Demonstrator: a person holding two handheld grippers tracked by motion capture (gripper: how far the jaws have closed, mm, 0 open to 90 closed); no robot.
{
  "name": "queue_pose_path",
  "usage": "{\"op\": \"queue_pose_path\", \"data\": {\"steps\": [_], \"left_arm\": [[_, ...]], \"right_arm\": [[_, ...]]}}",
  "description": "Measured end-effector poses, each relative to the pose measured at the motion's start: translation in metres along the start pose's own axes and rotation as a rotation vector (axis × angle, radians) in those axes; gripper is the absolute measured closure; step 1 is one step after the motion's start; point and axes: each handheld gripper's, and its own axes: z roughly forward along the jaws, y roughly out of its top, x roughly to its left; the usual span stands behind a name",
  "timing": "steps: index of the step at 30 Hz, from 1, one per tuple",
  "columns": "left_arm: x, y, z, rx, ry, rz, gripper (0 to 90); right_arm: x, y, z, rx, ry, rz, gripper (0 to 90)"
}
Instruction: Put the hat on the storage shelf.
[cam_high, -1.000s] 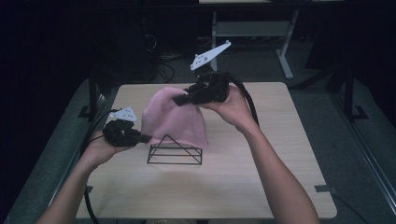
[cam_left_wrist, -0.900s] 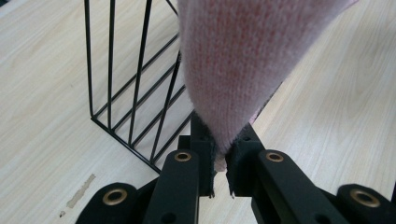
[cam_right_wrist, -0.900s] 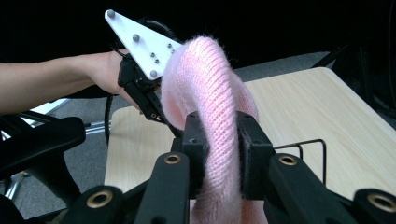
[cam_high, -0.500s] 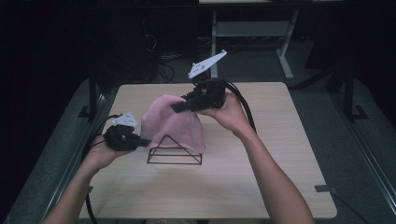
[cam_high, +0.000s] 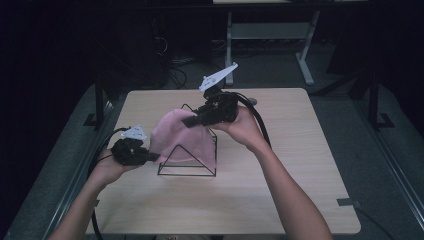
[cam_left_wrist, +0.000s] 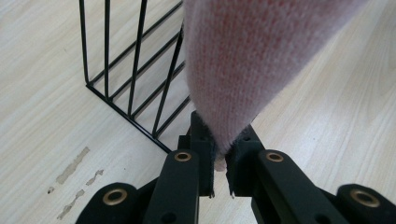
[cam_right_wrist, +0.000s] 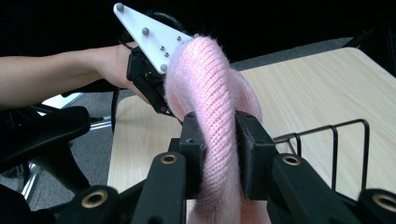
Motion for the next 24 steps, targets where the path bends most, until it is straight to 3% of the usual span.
{"op": "queue_pose_path", "data": {"steps": [13,24], "left_arm": [[0.002,-0.008,0.010,0.025,0.003,-0.017,83.2],[0.000,-0.007,0.019,0.076,0.035,0.026,83.1]], "right_arm": [[-0.006,-0.017,0.010,0.017,0.026,0.036,72.2],[-0.009,-0.028,0.016,0.032,0.054,0.060,72.1]]}}
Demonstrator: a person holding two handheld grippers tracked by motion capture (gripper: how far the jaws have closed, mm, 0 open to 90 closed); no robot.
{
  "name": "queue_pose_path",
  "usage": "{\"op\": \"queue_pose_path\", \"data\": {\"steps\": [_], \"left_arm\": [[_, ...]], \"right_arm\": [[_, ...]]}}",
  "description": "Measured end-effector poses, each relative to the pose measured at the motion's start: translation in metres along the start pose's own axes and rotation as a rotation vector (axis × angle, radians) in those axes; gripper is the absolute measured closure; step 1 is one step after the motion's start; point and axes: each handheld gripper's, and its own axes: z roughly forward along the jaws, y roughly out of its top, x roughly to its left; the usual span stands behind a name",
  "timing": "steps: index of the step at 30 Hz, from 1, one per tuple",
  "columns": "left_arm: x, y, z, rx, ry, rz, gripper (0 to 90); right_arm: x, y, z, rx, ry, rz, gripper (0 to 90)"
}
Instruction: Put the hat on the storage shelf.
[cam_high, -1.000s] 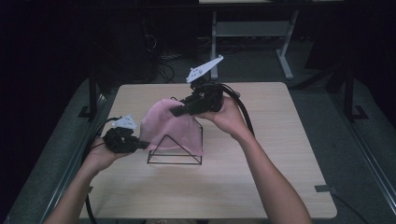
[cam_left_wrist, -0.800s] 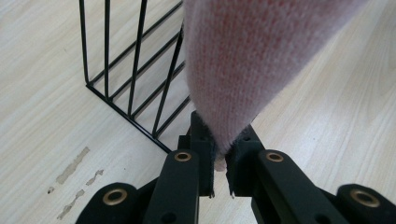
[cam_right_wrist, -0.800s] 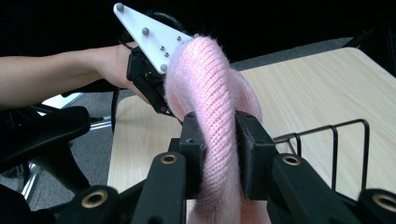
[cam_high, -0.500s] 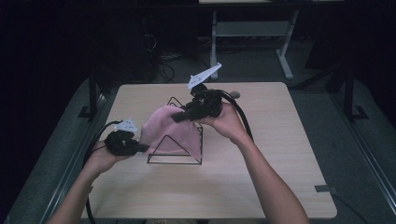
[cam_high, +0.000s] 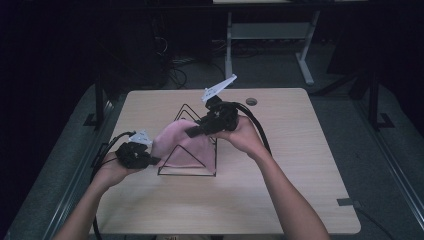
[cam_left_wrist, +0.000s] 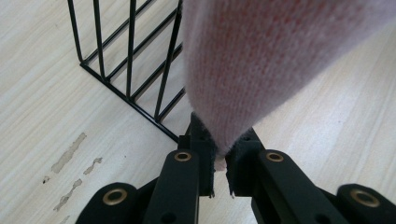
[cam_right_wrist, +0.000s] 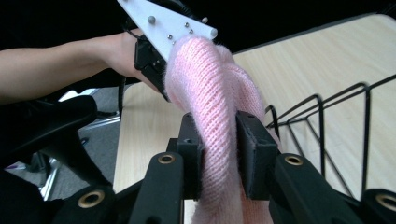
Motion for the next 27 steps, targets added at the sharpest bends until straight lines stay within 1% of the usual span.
{"op": "queue_pose_path", "data": {"steps": [3,6,7,8,13,14,19,20,23,24,27], "left_arm": [[0.000,0.000,0.002,0.007,0.003,0.009,83.1],[0.000,-0.003,0.005,0.008,-0.002,0.003,83.1],[0.000,-0.003,0.005,0.008,-0.002,0.003,83.1],[0.000,-0.005,0.007,0.005,-0.006,-0.007,83.1],[0.001,-0.009,0.012,0.013,-0.014,-0.014,83.2],[0.001,-0.010,0.013,0.032,-0.007,-0.010,83.2],[0.001,-0.010,0.015,0.038,-0.004,-0.008,83.2],[0.002,-0.010,0.015,0.040,-0.002,-0.006,83.2],[0.002,-0.010,0.016,0.043,-0.002,-0.006,83.2],[0.002,-0.012,0.017,0.038,-0.006,-0.009,83.2],[0.003,-0.013,0.018,0.037,-0.011,-0.018,83.2]], "right_arm": [[-0.001,-0.002,0.001,0.002,-0.003,-0.004,72.1],[-0.002,-0.006,0.003,0.003,0.005,0.009,72.1],[-0.002,-0.006,0.003,0.003,0.005,0.009,72.1],[-0.002,-0.008,0.005,0.008,0.005,0.010,72.0],[-0.003,-0.010,0.010,0.015,0.015,0.012,71.1],[-0.003,-0.011,0.012,0.022,0.020,0.012,69.5],[-0.002,-0.011,0.015,0.040,0.021,0.017,65.6],[-0.002,-0.011,0.015,0.039,0.018,0.005,63.9],[0.000,-0.011,0.014,0.045,0.018,0.009,64.1],[0.001,-0.012,0.014,0.044,0.014,-0.004,64.1],[0.002,-0.013,0.013,0.040,0.009,-0.006,64.3]]}}
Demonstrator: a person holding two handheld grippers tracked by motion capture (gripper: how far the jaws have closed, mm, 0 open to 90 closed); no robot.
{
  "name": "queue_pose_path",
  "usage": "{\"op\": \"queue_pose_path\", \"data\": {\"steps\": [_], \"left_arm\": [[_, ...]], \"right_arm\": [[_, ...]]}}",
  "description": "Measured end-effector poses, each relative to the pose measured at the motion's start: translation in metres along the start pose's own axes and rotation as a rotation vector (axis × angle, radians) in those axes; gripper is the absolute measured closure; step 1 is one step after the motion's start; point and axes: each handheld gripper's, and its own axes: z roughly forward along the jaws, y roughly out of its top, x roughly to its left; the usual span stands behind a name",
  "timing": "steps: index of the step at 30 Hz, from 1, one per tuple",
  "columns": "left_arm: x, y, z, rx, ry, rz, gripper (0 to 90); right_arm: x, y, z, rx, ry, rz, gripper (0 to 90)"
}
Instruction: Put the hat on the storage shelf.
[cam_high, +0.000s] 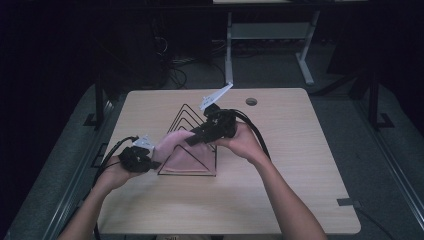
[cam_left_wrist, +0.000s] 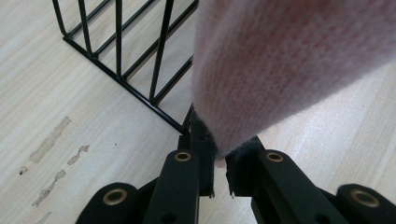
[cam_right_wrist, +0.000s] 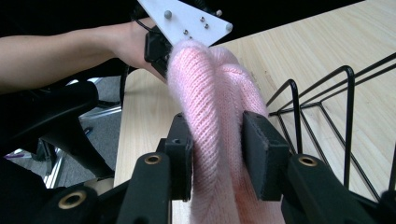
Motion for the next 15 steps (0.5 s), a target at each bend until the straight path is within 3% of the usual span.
{"op": "queue_pose_path", "data": {"steps": [15], "left_arm": [[0.0029,-0.0069,0.0102,0.031,-0.002,-0.008,83.3]], "right_arm": [[-0.0034,-0.0004,0.0081,0.000,-0.001,-0.006,71.2]]}}
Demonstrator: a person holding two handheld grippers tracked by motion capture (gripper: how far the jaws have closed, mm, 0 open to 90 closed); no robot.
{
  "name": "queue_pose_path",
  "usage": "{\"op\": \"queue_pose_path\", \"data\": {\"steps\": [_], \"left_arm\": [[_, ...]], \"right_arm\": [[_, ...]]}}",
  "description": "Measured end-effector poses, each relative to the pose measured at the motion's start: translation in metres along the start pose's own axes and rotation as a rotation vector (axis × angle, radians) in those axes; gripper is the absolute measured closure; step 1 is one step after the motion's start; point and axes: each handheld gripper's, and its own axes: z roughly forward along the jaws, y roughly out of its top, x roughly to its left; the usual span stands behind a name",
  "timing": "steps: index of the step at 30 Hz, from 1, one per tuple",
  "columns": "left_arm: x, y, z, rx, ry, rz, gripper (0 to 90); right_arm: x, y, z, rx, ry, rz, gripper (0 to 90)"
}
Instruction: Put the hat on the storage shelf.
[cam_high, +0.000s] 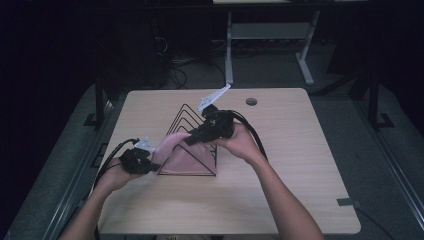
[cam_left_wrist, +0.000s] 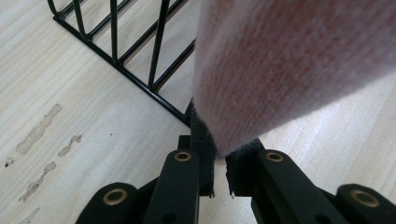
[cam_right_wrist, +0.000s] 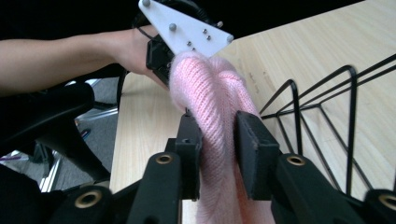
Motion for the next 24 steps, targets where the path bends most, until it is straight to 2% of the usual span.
{"op": "queue_pose_path", "data": {"steps": [3,4,9,10,12,13,14,15,17,21,24], "left_arm": [[0.0004,0.0001,0.0006,0.005,0.001,0.004,83.2],[0.0004,0.0002,0.0008,0.006,0.002,0.001,83.3],[0.0010,0.0003,0.0017,0.004,-0.001,-0.002,83.2],[0.0014,0.0006,0.0025,0.009,-0.002,0.003,83.2],[0.0016,0.0005,0.0021,0.008,-0.005,0.002,82.7],[0.0016,0.0005,0.0021,0.008,-0.005,0.002,81.2],[0.0010,-0.0002,0.0008,0.001,-0.008,-0.016,81.2],[0.0010,-0.0005,0.0001,0.004,-0.013,-0.014,76.4],[0.0000,-0.0008,-0.0012,0.017,-0.012,-0.004,74.9],[0.0017,0.0004,-0.0009,0.025,-0.006,-0.002,82.2],[0.0021,0.0016,0.0018,0.034,-0.004,0.006,83.1]], "right_arm": [[-0.0002,-0.0014,0.0011,0.006,0.010,0.013,69.0],[0.0000,-0.0024,0.0026,0.020,0.011,0.010,64.7],[0.0015,-0.0030,-0.0015,-0.002,0.015,0.012,63.0],[0.0013,-0.0043,-0.0036,-0.018,0.014,-0.001,69.9],[0.0019,-0.0048,-0.0035,-0.005,0.023,0.004,77.1],[0.0019,-0.0048,-0.0035,-0.005,0.023,0.004,77.1],[0.0024,-0.0050,-0.0034,-0.004,0.017,-0.016,80.3],[0.0034,-0.0047,-0.0042,-0.006,0.010,-0.021,81.5],[0.0029,-0.0044,-0.0041,-0.002,0.007,-0.022,82.1],[0.0037,-0.0033,-0.0038,-0.011,0.001,-0.031,82.4],[0.0035,-0.0038,-0.0027,-0.011,0.008,-0.013,82.6]]}}
